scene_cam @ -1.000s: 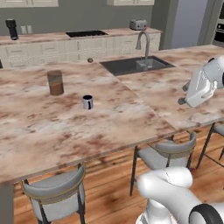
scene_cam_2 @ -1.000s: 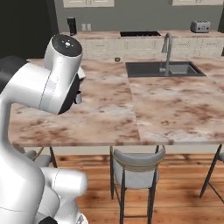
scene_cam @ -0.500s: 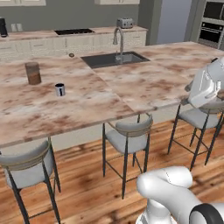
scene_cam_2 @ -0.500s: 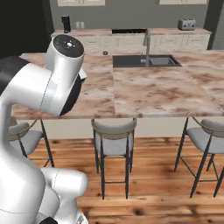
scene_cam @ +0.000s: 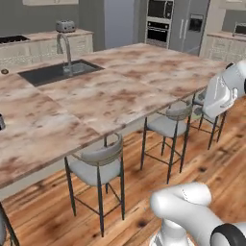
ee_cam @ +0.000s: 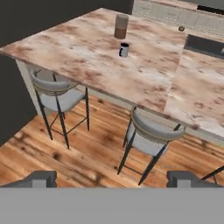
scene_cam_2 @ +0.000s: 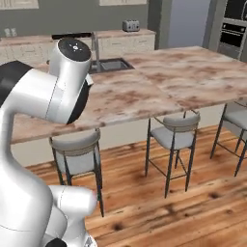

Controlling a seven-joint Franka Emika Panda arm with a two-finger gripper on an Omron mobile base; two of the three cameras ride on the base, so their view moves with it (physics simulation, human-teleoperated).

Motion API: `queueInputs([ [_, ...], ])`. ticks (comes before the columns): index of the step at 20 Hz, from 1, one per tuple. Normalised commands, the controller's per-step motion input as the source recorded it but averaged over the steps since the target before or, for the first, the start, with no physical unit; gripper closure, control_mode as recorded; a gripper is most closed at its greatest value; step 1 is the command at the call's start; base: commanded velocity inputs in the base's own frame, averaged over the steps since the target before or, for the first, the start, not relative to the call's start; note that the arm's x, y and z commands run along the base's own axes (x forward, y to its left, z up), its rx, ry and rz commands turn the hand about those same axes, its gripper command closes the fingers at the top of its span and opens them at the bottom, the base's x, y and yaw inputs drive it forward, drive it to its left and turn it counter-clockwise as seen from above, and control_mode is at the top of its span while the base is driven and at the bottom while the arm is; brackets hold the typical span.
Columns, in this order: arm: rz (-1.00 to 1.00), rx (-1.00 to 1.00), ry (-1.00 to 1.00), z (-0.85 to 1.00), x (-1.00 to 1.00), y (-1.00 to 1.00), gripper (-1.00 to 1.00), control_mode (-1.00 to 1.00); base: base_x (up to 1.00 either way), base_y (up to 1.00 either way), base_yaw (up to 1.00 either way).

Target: Open the cabinet directly in front. Then move the liquor and the mug to the dining counter with the jar on it.

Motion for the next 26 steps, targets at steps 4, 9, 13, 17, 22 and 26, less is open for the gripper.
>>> queueInputs([
  [4, 0.0, 0.0, 0.0, 0.0, 0.0, 0.0, -1.0, 1.0, 0.1, -0.03, -0.98],
  [9, 0.0, 0.0, 0.0, 0.0, 0.0, 0.0, -1.0, 1.0, 0.32, 0.0, -0.95],
  [13, 0.0, 0.0, 0.0, 0.0, 0.0, 0.0, -1.0, 1.0, 0.26, 0.0, -0.98],
  [17, 0.0, 0.0, 0.0, 0.0, 0.0, 0.0, -1.0, 1.0, 0.22, 0.15, -0.89],
  [22, 0.0, 0.0, 0.0, 0.0, 0.0, 0.0, -1.0, 1.0, 0.04, 0.2, -0.09],
  [26, 0.0, 0.0, 0.0, 0.0, 0.0, 0.0, -1.0, 1.0, 0.1, 1.0, -0.28],
])
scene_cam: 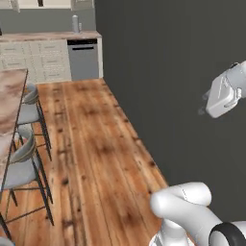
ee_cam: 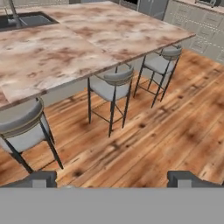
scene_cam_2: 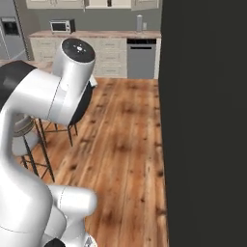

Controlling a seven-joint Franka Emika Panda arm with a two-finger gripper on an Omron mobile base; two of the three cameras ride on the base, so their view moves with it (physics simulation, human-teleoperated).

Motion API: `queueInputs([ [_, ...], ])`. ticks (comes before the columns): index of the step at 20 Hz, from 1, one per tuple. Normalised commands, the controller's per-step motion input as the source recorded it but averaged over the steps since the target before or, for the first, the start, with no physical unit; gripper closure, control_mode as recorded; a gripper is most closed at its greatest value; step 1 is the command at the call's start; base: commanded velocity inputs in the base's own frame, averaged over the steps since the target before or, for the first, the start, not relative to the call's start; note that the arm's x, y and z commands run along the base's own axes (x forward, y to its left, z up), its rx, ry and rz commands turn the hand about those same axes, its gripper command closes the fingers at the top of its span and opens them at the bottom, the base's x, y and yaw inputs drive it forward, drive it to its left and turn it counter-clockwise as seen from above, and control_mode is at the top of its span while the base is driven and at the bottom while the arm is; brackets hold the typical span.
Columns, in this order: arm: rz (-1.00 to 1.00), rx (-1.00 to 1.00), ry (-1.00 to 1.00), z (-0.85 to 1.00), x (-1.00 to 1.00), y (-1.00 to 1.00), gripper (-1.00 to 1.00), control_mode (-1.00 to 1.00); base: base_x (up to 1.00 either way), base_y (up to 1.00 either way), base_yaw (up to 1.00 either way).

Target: Open the cabinet directly in front. Then move the liquor and the mug to the dining counter with the jar on it.

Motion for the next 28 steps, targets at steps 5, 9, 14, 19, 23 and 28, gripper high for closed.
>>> queueInputs([
  [5, 0.0, 0.0, 0.0, 0.0, 0.0, 0.0, -1.0, 1.0, 0.57, 0.77, -0.25],
  [9, 0.0, 0.0, 0.0, 0.0, 0.0, 0.0, -1.0, 1.0, 1.0, 0.27, -0.2],
  [14, 0.0, 0.0, 0.0, 0.0, 0.0, 0.0, -1.0, 1.0, 1.0, 0.13, -0.11],
  [19, 0.0, 0.0, 0.0, 0.0, 0.0, 0.0, -1.0, 1.0, 1.0, 0.47, -0.11],
  [23, 0.0, 0.0, 0.0, 0.0, 0.0, 0.0, -1.0, 1.0, 1.0, 0.49, -0.05],
  [28, 0.0, 0.0, 0.0, 0.0, 0.0, 0.0, -1.0, 1.0, 1.0, 0.49, -0.03],
])
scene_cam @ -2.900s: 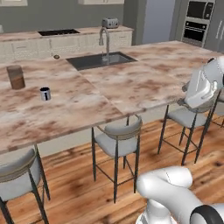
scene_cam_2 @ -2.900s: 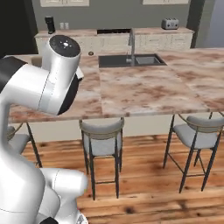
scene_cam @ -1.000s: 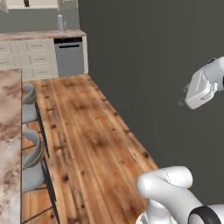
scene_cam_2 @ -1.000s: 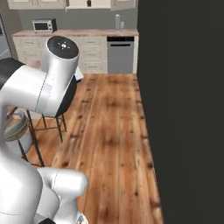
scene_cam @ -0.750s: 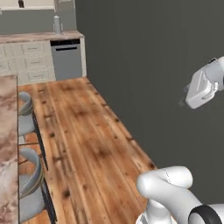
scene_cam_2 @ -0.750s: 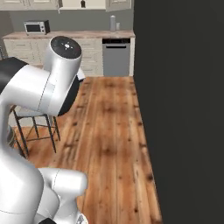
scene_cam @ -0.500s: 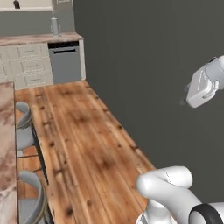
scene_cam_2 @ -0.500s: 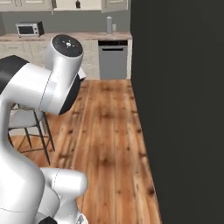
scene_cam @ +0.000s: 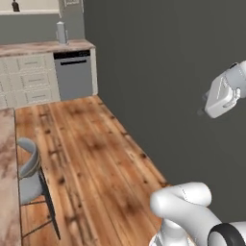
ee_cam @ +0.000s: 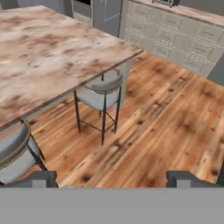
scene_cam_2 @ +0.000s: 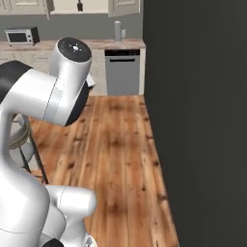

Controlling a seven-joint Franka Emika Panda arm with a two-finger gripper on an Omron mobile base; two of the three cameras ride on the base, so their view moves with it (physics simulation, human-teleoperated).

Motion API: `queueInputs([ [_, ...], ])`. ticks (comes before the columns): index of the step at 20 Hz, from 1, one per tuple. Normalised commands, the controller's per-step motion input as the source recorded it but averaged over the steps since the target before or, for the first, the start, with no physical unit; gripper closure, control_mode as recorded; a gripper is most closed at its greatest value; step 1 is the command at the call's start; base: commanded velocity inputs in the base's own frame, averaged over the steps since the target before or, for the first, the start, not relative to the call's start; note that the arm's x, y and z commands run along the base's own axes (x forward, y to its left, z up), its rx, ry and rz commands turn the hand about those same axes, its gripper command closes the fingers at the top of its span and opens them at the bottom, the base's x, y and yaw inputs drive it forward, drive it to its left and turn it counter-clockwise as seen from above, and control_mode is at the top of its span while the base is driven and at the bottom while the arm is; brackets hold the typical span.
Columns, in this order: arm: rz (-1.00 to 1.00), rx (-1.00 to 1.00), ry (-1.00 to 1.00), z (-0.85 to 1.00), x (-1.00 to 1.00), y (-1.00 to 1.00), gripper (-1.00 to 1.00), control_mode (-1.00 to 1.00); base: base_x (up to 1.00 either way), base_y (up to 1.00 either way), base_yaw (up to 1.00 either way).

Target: Open the cabinet directly in front. Then move the liquor and the mug to the dining counter with the jar on it.

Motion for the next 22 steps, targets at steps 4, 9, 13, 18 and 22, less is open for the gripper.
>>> queueInputs([
  [4, 0.0, 0.0, 0.0, 0.0, 0.0, 0.0, -1.0, 1.0, 1.0, 0.57, -0.04],
  [9, 0.0, 0.0, 0.0, 0.0, 0.0, 0.0, -1.0, 1.0, 1.0, 0.55, -0.04],
  [13, 0.0, 0.0, 0.0, 0.0, 0.0, 0.0, -1.0, 1.0, 1.0, 0.51, -0.04],
  [18, 0.0, 0.0, 0.0, 0.0, 0.0, 0.0, -1.0, 1.0, 1.0, 0.44, -0.03],
  [22, 0.0, 0.0, 0.0, 0.0, 0.0, 0.0, -1.0, 1.0, 1.0, 0.43, -0.03],
])
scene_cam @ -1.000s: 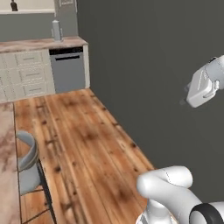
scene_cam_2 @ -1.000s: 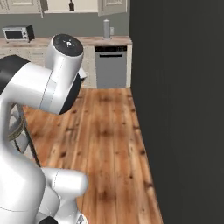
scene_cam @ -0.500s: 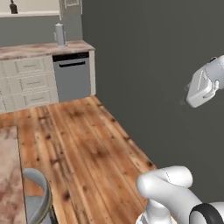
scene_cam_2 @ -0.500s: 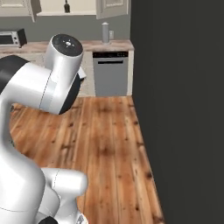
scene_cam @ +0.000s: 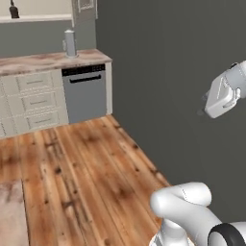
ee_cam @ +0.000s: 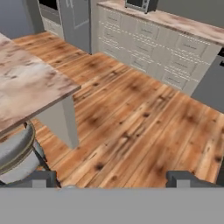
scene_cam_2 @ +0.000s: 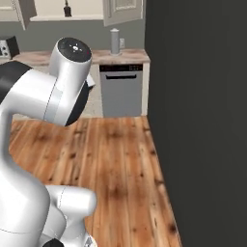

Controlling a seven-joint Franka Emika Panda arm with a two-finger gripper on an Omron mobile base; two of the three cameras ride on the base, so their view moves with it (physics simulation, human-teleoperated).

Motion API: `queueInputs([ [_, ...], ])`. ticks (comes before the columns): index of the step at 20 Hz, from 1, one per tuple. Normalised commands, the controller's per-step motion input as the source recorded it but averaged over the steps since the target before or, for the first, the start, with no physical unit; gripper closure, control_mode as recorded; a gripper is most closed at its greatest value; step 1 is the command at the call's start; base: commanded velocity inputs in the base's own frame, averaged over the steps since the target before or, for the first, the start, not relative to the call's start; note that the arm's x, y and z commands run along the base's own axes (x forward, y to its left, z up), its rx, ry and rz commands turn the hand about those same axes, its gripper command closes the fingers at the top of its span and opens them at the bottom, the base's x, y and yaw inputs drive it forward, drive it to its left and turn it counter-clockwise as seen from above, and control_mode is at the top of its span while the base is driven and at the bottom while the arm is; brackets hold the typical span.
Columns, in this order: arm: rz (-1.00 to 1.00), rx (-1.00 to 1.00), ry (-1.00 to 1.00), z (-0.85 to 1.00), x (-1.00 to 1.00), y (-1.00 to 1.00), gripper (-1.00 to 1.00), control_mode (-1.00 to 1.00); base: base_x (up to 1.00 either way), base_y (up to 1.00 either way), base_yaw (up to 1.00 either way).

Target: Open the cabinet directly in front. Then move the liquor and the mug to the dining counter with the jar on it.

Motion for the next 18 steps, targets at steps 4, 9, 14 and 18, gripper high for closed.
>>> queueInputs([
  [4, 0.0, 0.0, 0.0, 0.0, 0.0, 0.0, -1.0, 1.0, 1.0, 0.37, -0.02],
  [9, 0.0, 0.0, 0.0, 0.0, 0.0, 0.0, -1.0, 1.0, 1.0, 0.28, -0.02],
  [14, 0.0, 0.0, 0.0, 0.0, 0.0, 0.0, -1.0, 1.0, 1.0, 0.26, -0.02],
  [18, 0.0, 0.0, 0.0, 0.0, 0.0, 0.0, -1.0, 1.0, 1.0, 0.18, 0.0],
])
